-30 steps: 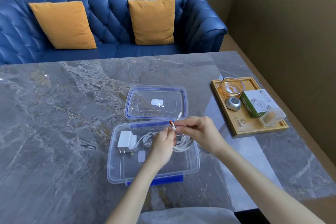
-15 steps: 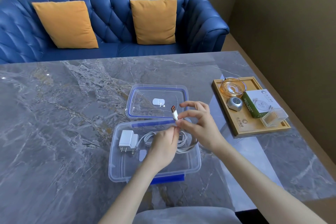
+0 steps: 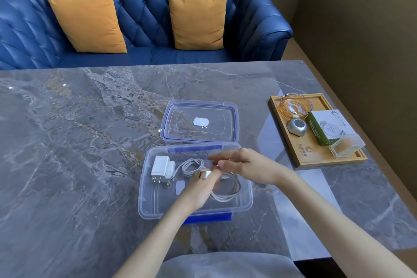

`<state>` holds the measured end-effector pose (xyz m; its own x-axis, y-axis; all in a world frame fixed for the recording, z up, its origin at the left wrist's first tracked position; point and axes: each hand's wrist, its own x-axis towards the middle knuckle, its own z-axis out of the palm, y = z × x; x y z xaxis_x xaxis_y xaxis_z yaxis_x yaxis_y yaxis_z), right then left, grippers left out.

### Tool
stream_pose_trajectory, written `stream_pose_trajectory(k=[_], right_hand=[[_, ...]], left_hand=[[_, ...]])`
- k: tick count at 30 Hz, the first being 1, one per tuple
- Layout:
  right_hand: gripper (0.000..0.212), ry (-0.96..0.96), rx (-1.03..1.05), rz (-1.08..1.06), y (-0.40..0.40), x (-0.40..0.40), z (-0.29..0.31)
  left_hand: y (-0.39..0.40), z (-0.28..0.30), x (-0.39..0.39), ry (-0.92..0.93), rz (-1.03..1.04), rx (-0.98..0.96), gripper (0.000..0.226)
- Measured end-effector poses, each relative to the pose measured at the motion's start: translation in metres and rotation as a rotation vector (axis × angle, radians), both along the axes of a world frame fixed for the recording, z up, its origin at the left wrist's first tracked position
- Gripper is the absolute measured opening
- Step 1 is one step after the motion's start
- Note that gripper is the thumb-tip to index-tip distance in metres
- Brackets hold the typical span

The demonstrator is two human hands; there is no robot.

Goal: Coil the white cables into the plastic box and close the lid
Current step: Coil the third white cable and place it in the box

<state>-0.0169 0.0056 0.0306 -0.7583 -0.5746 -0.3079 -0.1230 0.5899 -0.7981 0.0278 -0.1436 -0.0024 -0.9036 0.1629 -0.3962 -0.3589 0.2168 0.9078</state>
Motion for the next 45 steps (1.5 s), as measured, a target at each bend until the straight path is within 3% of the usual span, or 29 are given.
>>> stream_pose_trajectory(k=[6,11,16,24,29,34,38,45], right_hand=[[0.033,0.133,0.101,-0.051,-0.004,0.003,-0.027],[0.013,0.133,0.088,-0.093,-0.022,0.009,-0.052],[0.014,-0.010,0.091,-0.198,-0.033,0.008,-0.074],[0.024,-0.005,0.159,-0.258,-0.059,0.013,-0.096],[0.025,-0.014,0.226,-0.216,-0.067,0.012,-0.106],[0.022,-0.028,0.267,-0.169,-0.069,0.012,-0.111],[0.037,-0.042,0.360,-0.118,-0.068,0.015,-0.107],[0.023,-0.005,0.439,-0.063,-0.060,0.020,-0.097]], left_hand=[[-0.023,-0.018,-0.003,-0.103,0.062,-0.027,0.043],[-0.034,-0.032,-0.005,-0.177,0.084,-0.041,0.038],[-0.055,-0.042,-0.008,-0.183,0.236,-0.047,0.010],[-0.076,-0.056,-0.012,-0.116,0.147,-0.368,0.014],[-0.074,-0.062,-0.016,0.036,0.039,-0.627,0.015],[-0.065,-0.065,-0.014,0.104,-0.167,-0.949,0.023],[-0.060,-0.065,-0.013,0.124,-0.232,-1.029,0.023],[-0.060,-0.067,-0.013,0.112,-0.268,-1.065,0.021]])
